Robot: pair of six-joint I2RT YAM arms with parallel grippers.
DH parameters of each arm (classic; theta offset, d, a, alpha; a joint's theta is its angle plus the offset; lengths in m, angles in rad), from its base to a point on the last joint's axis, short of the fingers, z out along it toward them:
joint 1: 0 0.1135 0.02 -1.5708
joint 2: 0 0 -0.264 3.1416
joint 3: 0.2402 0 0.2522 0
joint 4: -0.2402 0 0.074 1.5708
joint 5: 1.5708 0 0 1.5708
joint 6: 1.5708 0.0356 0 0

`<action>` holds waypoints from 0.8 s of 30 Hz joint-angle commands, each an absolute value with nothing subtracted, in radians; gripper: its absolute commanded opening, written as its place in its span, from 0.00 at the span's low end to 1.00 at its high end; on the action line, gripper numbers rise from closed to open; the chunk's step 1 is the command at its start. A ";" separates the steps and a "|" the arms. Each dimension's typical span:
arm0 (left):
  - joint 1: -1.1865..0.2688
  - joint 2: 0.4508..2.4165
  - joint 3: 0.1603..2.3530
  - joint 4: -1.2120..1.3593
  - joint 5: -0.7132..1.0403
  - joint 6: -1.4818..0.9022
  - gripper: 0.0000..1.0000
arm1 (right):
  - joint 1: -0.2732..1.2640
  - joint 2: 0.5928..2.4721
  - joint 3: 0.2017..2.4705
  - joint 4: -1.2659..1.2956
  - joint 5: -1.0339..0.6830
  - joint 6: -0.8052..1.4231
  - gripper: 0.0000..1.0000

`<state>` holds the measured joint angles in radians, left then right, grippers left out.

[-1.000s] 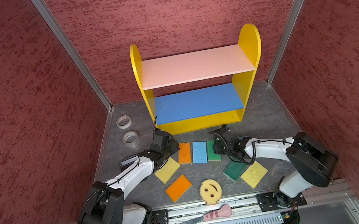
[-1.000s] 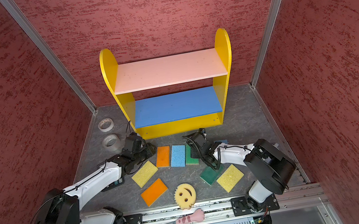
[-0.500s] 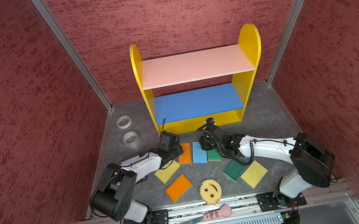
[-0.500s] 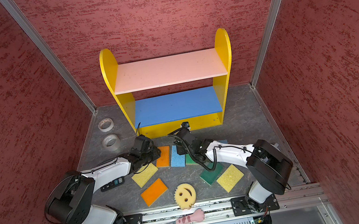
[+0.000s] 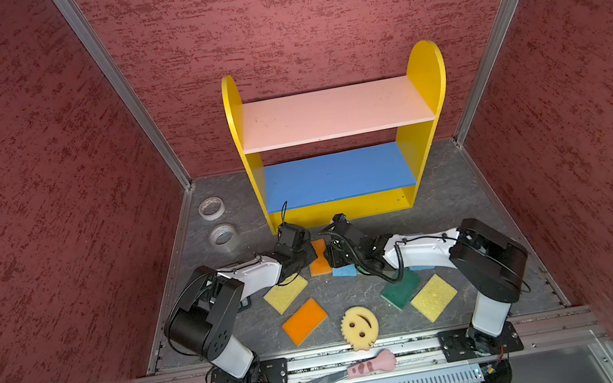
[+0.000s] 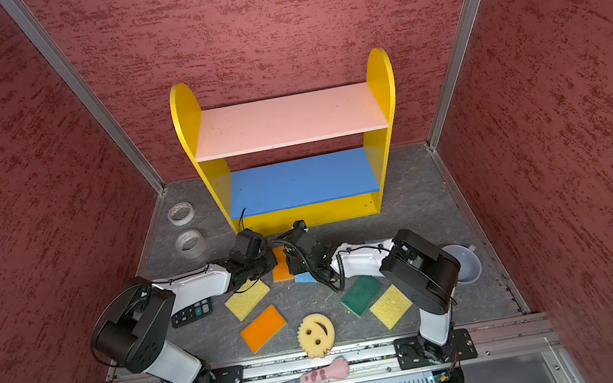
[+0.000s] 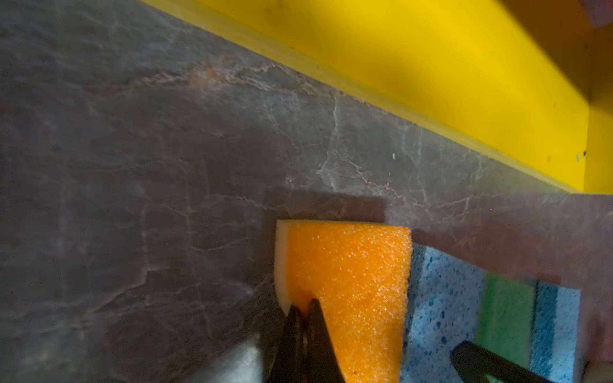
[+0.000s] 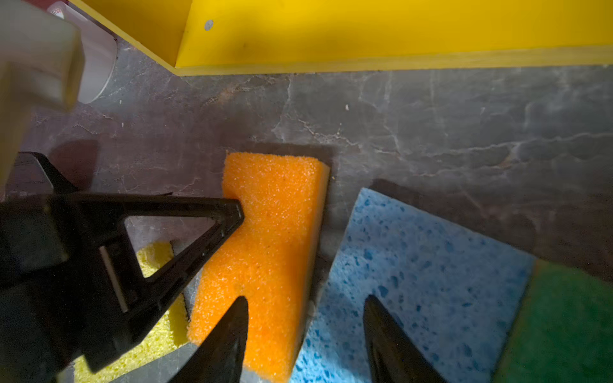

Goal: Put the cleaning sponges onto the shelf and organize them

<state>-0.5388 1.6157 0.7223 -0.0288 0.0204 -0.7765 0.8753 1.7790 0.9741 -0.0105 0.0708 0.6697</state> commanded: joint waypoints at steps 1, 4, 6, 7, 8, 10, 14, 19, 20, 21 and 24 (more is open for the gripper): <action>-0.534 1.621 0.745 -0.091 -0.005 -0.765 0.00 | 0.881 1.803 1.017 0.006 0.055 0.682 0.57; -0.514 1.585 0.749 -0.113 -0.004 -0.752 0.00 | 0.880 1.831 1.042 -0.010 0.043 0.669 0.56; -0.502 1.560 0.752 -0.120 0.007 -0.748 0.00 | 0.881 1.847 1.058 -0.007 0.030 0.668 0.54; -0.499 1.548 0.754 -0.126 0.011 -0.746 0.00 | 0.881 1.855 1.066 -0.003 0.022 0.668 0.53; -0.499 1.536 0.754 -0.135 0.014 -0.746 0.00 | 0.881 1.863 1.075 0.001 0.017 0.668 0.53; -0.497 1.519 0.748 -0.145 0.029 -0.751 0.00 | 0.880 1.873 1.090 0.003 0.012 0.667 0.53; -0.490 1.471 0.720 -0.153 0.051 -0.777 0.00 | 0.879 1.889 1.109 0.031 -0.021 0.676 0.52; -0.473 1.411 0.680 -0.141 0.038 -0.790 0.00 | 0.874 1.907 1.105 0.102 -0.115 0.726 0.43; -0.471 1.405 0.676 -0.139 0.034 -0.790 0.00 | 0.873 1.907 1.099 0.122 -0.134 0.744 0.42; -0.469 1.398 0.669 -0.135 0.029 -0.793 0.00 | 0.871 1.908 1.087 0.154 -0.158 0.765 0.40; -0.466 1.388 0.661 -0.135 0.025 -0.799 0.00 | 0.867 1.905 1.050 0.242 -0.215 0.828 0.39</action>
<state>-0.4709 1.4078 0.6735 -0.1406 0.0277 -0.7856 0.8722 1.8965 1.0748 0.1276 -0.1329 0.7483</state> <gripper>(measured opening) 0.058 0.391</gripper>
